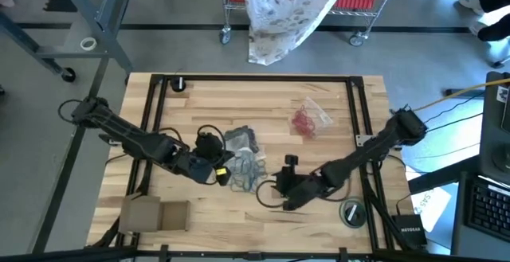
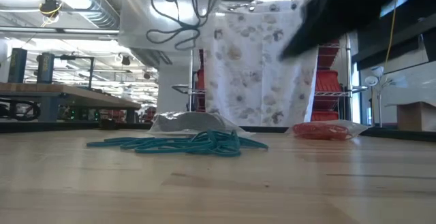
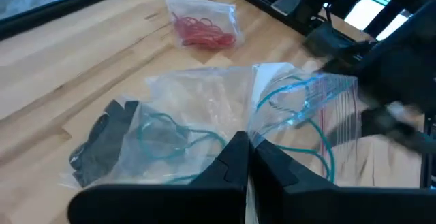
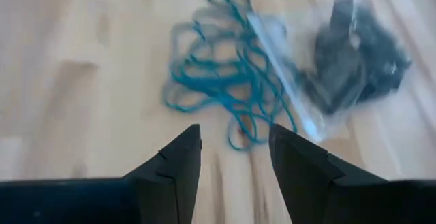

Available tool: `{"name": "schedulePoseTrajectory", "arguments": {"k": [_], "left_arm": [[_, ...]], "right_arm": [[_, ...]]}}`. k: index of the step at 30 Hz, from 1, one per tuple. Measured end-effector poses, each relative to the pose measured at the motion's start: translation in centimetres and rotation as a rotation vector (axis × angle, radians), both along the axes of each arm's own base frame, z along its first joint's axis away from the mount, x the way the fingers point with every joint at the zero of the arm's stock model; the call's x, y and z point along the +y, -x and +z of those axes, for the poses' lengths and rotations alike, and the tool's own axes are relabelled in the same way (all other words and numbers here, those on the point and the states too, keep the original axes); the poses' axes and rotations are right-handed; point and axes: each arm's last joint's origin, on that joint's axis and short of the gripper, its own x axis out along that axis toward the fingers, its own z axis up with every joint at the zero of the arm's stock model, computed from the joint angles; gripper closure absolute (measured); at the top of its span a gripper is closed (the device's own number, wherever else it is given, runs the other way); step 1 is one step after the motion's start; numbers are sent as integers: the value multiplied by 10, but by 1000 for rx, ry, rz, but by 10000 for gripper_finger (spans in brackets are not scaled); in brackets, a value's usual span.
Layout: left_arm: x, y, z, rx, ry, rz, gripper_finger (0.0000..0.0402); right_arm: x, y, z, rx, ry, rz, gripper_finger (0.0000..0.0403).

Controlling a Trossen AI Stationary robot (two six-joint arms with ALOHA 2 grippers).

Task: Sort rubber bands
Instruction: Put the blue rubber band into the transparent zip lock bag

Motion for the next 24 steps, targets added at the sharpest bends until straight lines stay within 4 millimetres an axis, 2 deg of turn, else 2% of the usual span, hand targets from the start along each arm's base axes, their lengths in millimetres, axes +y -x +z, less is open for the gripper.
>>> {"name": "schedulePoseTrajectory", "arguments": {"k": [8, 14, 17, 21, 24], "left_arm": [[-2, -5, -7, 22, -18, 0, 402], [-2, -4, -7, 25, -22, -1, 401], [-2, -4, -7, 27, -29, -6, 401], [-2, -5, -7, 23, -27, -6, 401], [-3, -4, -7, 21, -24, -6, 401]], "right_arm": [[-21, -30, -57, 91, -96, -2, 237], [-34, -40, -76, 127, -130, -13, 247], [-37, -42, -77, 143, -162, -4, 286], [-36, -41, -77, 153, -171, 13, 374], [-31, -38, -74, 161, -168, 28, 392]]}}
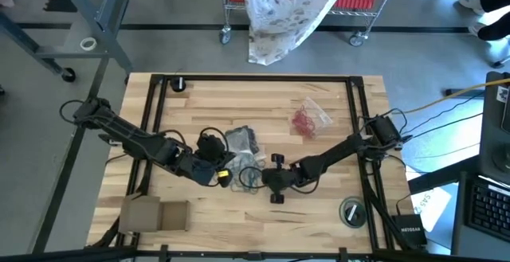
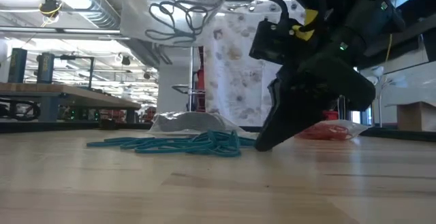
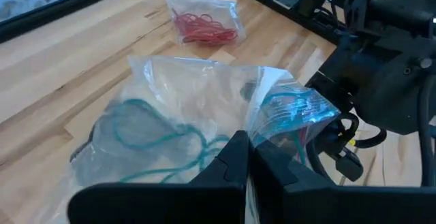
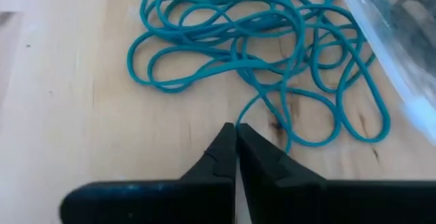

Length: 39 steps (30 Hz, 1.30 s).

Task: Sort rubber bands
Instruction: Put the blue rubber band into the transparent zip lock bag

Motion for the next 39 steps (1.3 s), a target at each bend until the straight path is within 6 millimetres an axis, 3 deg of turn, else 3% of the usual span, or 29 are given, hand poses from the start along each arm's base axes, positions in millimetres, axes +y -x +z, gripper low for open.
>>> {"name": "schedulePoseTrajectory", "arguments": {"k": [4, 13, 19, 27, 33, 39], "left_arm": [[-1, 0, 0, -9, 17, 7, 402], [-9, -11, -14, -6, 32, 17, 401], [-21, -33, -35, -19, 52, -16, 402], [-28, -53, -60, -27, 100, -19, 401], [-28, -58, -70, -13, 109, -9, 402], [-29, -57, -70, -12, 107, -14, 402]], "right_arm": [[15, 14, 12, 11, 28, 44, 399], [50, 60, 91, -179, 25, 117, 401], [54, 86, 139, -353, 1, 130, 402], [53, 102, 187, -599, -54, 217, 402], [47, 106, 205, -715, -1, 218, 402], [37, 106, 201, -706, 289, -30, 402]]}}
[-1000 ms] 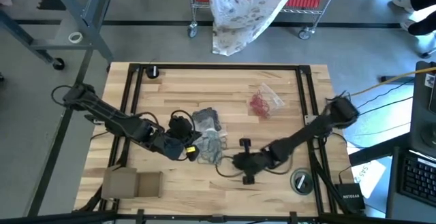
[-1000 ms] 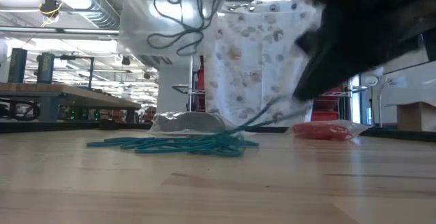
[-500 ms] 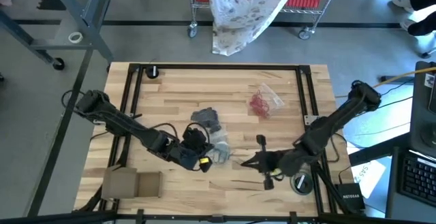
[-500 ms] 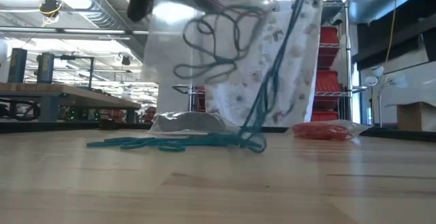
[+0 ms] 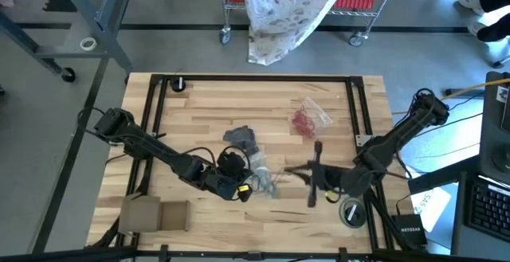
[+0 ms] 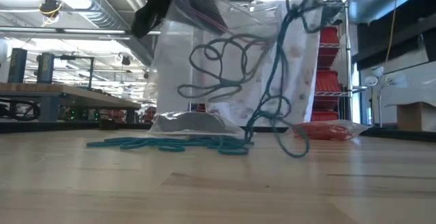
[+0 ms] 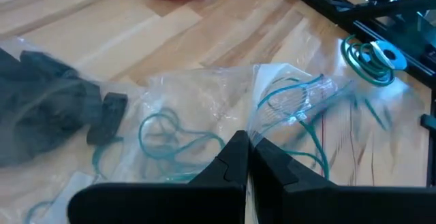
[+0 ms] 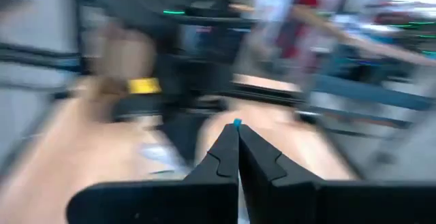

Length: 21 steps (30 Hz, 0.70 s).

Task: Sort rubber bands
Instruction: Put the blue rubber band into the transparent zip lock bag

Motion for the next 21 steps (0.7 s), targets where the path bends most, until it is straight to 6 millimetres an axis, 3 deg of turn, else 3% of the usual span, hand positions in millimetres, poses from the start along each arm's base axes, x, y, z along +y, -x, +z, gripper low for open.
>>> {"name": "schedulePoseTrajectory", "arguments": {"k": [4, 9, 11, 13, 18, 21], "left_arm": [[-1, 0, 0, 2, -2, -3, 402], [-1, 1, 0, 7, -7, -8, 402], [-1, 1, 0, 8, -8, -8, 402], [-1, 1, 0, 8, -8, -8, 402], [-1, 1, 0, 7, -8, -7, 402], [-1, 1, 0, 7, -8, -8, 401]], "right_arm": [[-1, -1, -4, 18, 35, -39, 402], [13, 1, -12, 174, -106, 426, 402], [15, 4, -15, 233, -175, 518, 402], [12, 5, -19, 265, -166, 440, 402], [-8, 12, -30, 247, 29, -59, 402], [-17, 12, -33, 227, 31, -194, 402]]}}
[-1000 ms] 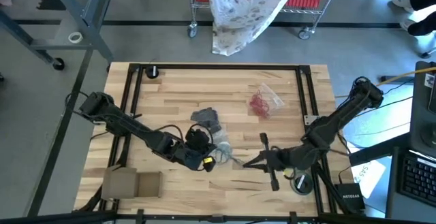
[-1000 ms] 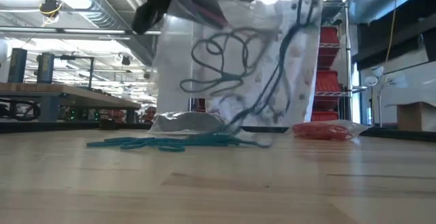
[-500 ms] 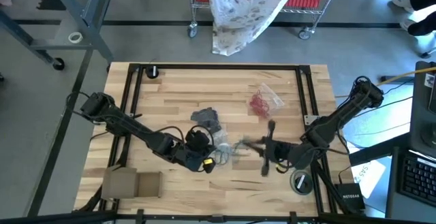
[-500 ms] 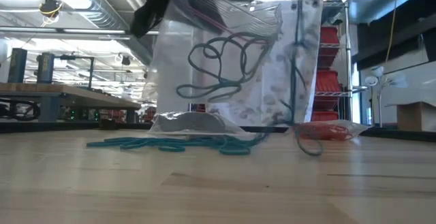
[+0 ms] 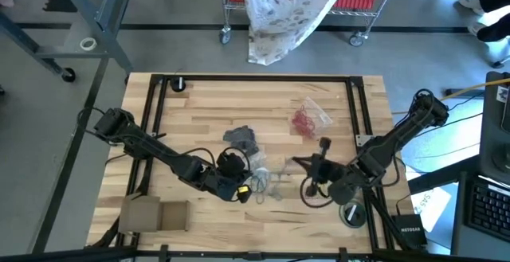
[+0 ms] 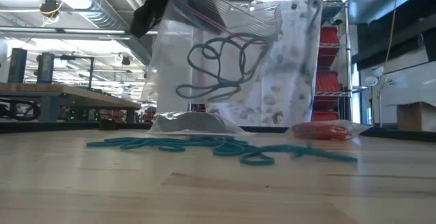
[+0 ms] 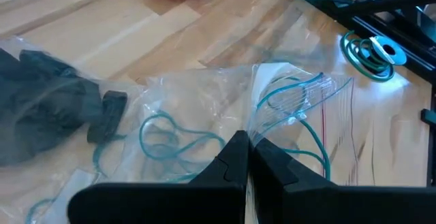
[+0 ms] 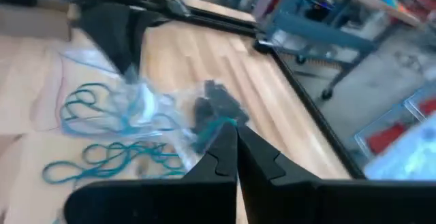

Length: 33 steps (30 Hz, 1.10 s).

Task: Sort rubber bands
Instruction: Put the blue rubber band into the transparent zip lock bag

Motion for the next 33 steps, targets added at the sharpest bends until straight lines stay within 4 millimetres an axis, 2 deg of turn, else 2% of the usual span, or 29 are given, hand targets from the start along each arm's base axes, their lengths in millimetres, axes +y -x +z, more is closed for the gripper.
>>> {"name": "schedulePoseTrajectory", "arguments": {"k": [2, 5, 7, 8, 12, 15, 19, 20, 22, 25, 26, 27, 30, 31, 33], "left_arm": [[0, 0, 0, 0, 0, 0, 402], [0, 0, 0, 0, 0, 0, 402], [0, 0, 0, 0, -1, 0, 402], [0, 0, 0, 0, -1, 0, 402], [0, 0, 0, -1, -1, 0, 401], [0, 0, 0, 0, -2, -1, 401], [0, 0, 0, 0, -1, -2, 401], [0, 0, 0, 1, -4, -4, 401], [0, 0, 0, -2, -7, -9, 401], [0, 0, 0, -2, -8, -9, 401], [0, 0, 0, -1, -9, -9, 402], [0, 0, 0, -1, -8, -9, 401], [0, 0, 0, -2, -8, -9, 401], [0, 0, 0, -1, -8, -9, 401], [0, 0, 0, -2, -8, -8, 402]], "right_arm": [[1, -4, -1, 36, -93, 74, 402], [8, -6, -3, 184, -261, 350, 402], [10, -6, -6, 223, -288, 400, 402], [8, -6, -6, 214, -255, 360, 402], [-7, -5, -5, 46, -69, -9, 402], [-11, -8, -2, -8, -69, -67, 402], [0, -16, -4, 184, -250, 356, 402], [3, -16, -5, 199, -267, 408, 402], [1, -15, -6, 170, -202, 308, 402], [-13, -9, -8, 35, -46, -78, 402], [-16, -7, -8, 16, -35, -127, 402], [-16, -8, -9, 34, -57, -104, 402], [-11, -12, -13, 232, -167, 176, 402], [-11, -12, -14, 242, -168, 185, 402], [-18, -10, -13, 152, -103, -12, 403]]}}
